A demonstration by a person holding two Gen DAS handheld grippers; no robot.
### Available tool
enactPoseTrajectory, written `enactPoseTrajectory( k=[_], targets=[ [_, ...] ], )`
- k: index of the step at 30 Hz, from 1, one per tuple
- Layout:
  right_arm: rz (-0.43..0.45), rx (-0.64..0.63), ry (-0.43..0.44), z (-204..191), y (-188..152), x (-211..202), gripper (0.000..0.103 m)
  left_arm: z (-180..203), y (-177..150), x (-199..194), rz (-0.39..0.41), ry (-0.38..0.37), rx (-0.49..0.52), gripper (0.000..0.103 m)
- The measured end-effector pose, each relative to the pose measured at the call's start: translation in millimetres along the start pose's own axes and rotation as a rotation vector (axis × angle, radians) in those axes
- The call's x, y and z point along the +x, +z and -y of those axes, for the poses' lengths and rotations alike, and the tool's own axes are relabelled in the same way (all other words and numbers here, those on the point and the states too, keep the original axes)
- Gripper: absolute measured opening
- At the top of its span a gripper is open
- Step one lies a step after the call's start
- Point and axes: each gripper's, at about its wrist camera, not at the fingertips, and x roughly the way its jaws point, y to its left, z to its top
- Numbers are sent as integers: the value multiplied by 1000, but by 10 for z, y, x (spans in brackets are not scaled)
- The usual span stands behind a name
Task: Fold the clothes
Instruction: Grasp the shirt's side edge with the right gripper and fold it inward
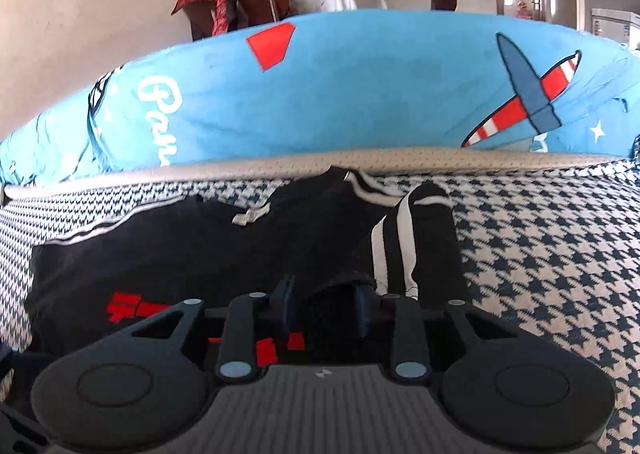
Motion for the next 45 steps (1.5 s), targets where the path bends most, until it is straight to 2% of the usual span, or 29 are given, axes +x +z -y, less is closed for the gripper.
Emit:
enactPoseTrajectory(
  k=[2,4,9,12,15,19,23,29,34,36,41,45],
  targets=[
    [-29,3,34,-15,-23,14,42,3,0,2,0,0,0,103],
    [-43,4,71,-31,-28,-8,52,7,1,5,1,1,0,103],
    [-49,-44,153,-106,-26,-166,55,9,-2,8,3,2,0,103],
    [-22,-50,190,-117,-16,-310,55,11,-3,8,4,3,1,103],
    [21,-11,147,-51,25,-415,56,8,-12,2,7,4,1,103],
    [51,128,39,170,74,-423,66,16,-12,-1,8,5,1,103],
    [38,228,7,350,71,-365,66,25,-17,4,9,6,1,103],
    [-5,278,18,387,19,-212,65,11,-18,-2,11,4,0,103],
    [1,286,17,324,20,-83,39,9,-19,-3,10,3,0,103],
    [13,279,25,272,42,-43,33,8,-21,-2,11,2,0,103],
    [43,265,87,82,119,71,33,13,-18,3,11,0,1,103],
    [-10,249,123,-73,126,217,40,23,-4,14,8,-1,0,103]
  ],
)
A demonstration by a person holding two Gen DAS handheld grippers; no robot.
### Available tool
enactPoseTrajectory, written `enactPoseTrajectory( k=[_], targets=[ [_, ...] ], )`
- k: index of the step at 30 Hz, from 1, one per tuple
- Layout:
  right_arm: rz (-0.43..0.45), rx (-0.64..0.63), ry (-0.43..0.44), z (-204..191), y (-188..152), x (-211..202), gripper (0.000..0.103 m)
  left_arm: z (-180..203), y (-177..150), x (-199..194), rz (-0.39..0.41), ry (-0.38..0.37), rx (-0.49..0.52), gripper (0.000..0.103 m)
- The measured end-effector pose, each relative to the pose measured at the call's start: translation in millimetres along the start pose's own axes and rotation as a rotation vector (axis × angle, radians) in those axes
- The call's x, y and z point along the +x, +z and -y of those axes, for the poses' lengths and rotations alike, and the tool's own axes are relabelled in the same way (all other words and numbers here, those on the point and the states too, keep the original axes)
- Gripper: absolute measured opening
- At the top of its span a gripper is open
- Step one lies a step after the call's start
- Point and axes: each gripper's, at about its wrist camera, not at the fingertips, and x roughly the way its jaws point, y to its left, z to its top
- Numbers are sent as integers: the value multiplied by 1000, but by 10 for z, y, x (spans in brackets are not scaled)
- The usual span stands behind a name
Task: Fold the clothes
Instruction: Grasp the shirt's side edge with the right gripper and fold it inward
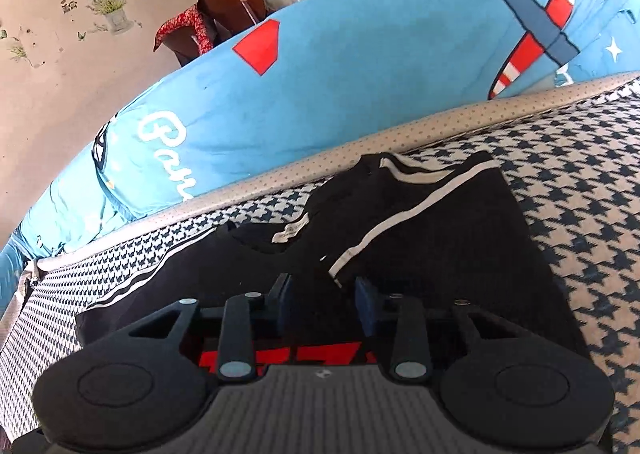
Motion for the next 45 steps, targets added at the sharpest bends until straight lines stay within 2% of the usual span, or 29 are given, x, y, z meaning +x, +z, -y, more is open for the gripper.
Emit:
enactPoseTrajectory(
  k=[4,7,10,15,18,19,22,27,30,32,36,38,41,45],
  targets=[
    [-13,-27,-2,-68,-14,-3,48,18,19,21,-3,2,1,103],
    [9,13,-26,-5,34,-125,55,22,18,13,-2,2,1,103],
    [47,70,-70,118,82,-324,56,27,25,22,-2,2,1,103],
    [77,161,-173,313,43,-652,63,27,25,29,-2,6,2,103],
    [96,202,-283,342,-61,-808,77,27,20,26,-1,9,2,103],
    [89,209,-310,338,-88,-835,78,27,18,26,0,9,3,103],
    [58,202,-355,299,-175,-875,78,32,14,26,1,11,3,103],
    [5,102,-411,206,-328,-783,79,38,12,21,0,13,1,103],
    [31,38,-480,205,-348,-734,79,41,14,18,-3,14,0,103],
    [48,45,-519,261,-334,-718,79,42,16,16,-4,16,-1,103],
    [-15,82,-525,367,-377,-606,80,46,19,11,-7,18,-3,103],
    [-45,12,-544,306,-418,-564,83,46,22,13,-9,18,-6,103],
    [-62,-5,-575,264,-457,-568,90,44,26,13,-12,19,-9,103],
    [-58,82,-537,267,-427,-692,90,36,30,7,-18,16,-11,103]
  ],
)
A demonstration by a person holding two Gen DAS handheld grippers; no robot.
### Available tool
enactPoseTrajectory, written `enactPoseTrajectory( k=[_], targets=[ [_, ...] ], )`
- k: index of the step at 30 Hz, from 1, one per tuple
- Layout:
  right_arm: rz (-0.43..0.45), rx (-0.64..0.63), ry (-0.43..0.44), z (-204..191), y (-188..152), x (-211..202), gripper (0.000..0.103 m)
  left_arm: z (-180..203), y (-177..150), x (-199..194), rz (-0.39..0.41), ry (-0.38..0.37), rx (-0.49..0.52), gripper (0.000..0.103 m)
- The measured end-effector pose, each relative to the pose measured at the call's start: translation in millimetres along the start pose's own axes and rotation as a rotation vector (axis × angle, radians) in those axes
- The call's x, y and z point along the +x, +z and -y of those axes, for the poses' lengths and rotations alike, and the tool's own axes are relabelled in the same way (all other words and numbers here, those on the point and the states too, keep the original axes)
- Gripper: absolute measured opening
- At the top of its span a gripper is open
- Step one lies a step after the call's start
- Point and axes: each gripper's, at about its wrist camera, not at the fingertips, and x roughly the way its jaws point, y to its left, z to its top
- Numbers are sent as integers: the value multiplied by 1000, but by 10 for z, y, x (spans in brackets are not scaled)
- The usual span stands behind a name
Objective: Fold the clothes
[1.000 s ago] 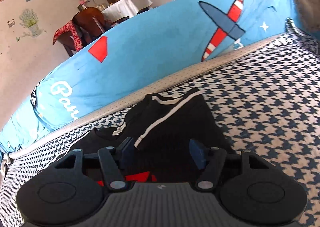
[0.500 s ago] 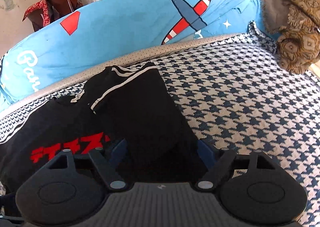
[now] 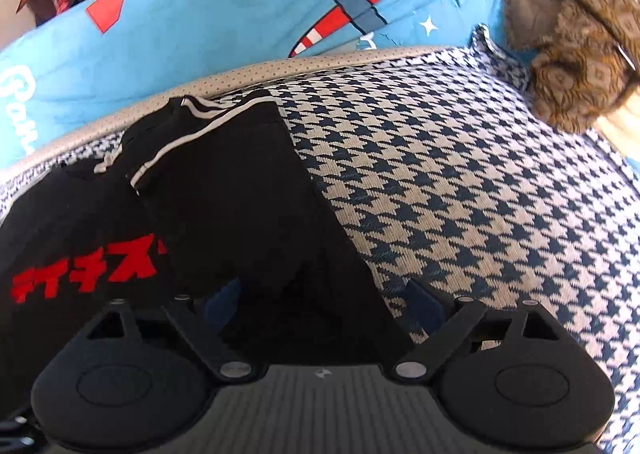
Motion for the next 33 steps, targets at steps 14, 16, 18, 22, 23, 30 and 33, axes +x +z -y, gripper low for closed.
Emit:
enactPoseTrajectory(
  k=[14,16,18,22,23,30,33],
  targets=[
    [-121,-77,180,-517,-489,-380,103,-346,43,-203,14,56,-81,103],
    [-123,-103,151,-593,-621,-388,103,-450,55,-219,13,68,-108,103],
    [-120,-177,92,-707,-755,-400,103,-585,89,-223,10,84,-142,103],
    [-98,-243,55,-793,-917,-449,103,-841,193,-246,37,125,-185,103],
    [-98,-232,59,-784,-924,-457,103,-901,221,-244,41,134,-191,103],
    [-63,-229,69,-753,-982,-479,103,-1338,342,-93,-6,91,-285,103],
    [-59,-260,68,-778,-961,-468,103,-1402,356,-20,-24,81,-284,103]
  ],
)
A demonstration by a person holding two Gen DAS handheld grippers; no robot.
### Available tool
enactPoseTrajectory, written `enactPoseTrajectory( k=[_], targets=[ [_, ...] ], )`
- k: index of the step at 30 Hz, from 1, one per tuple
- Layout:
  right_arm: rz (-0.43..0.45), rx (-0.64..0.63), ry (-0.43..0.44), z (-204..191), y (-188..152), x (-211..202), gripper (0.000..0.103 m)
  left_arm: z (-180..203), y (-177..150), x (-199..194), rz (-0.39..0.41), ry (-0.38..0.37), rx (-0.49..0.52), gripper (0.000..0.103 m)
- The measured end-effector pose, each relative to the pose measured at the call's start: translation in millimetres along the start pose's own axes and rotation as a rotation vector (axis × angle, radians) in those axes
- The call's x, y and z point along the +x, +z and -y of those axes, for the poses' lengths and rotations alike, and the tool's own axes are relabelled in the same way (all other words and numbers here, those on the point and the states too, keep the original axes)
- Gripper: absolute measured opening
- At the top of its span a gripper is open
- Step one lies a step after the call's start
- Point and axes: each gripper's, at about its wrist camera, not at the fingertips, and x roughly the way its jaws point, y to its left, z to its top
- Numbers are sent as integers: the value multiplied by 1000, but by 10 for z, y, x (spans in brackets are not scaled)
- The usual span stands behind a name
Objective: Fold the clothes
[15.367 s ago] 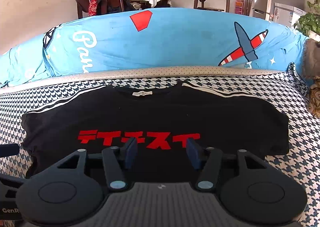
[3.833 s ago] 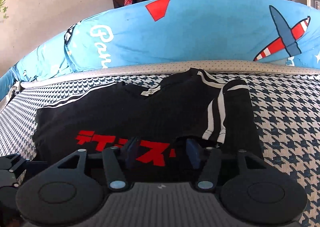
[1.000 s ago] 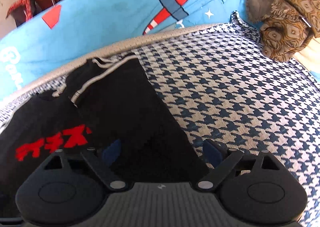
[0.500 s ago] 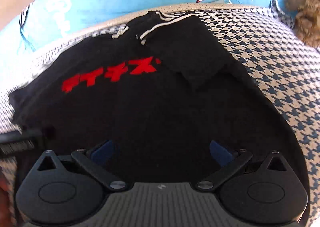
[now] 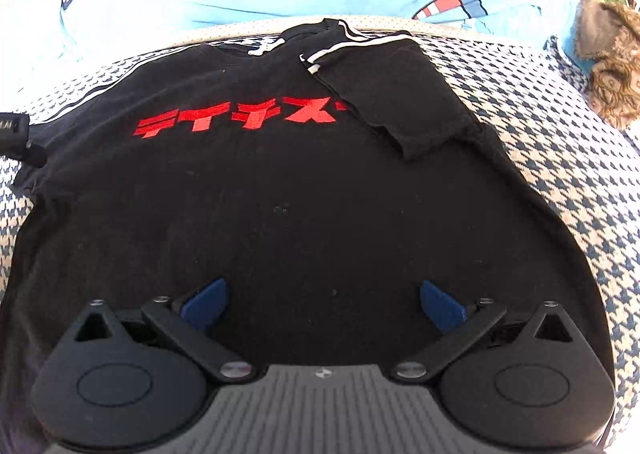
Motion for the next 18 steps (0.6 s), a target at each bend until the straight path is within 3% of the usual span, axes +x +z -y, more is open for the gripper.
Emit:
enactPoseTrajectory(
  k=[7,11,18],
  targets=[
    [-24,-29,25,23,55,17,103,-198,164,111,1,-19,-15,103],
    [-28,-32,19,6,61,26,103,-383,255,241,-20,-53,-78,102],
    [-41,-23,7,-16,90,42,103,-378,339,370,-6,-61,-42,95]
  ],
)
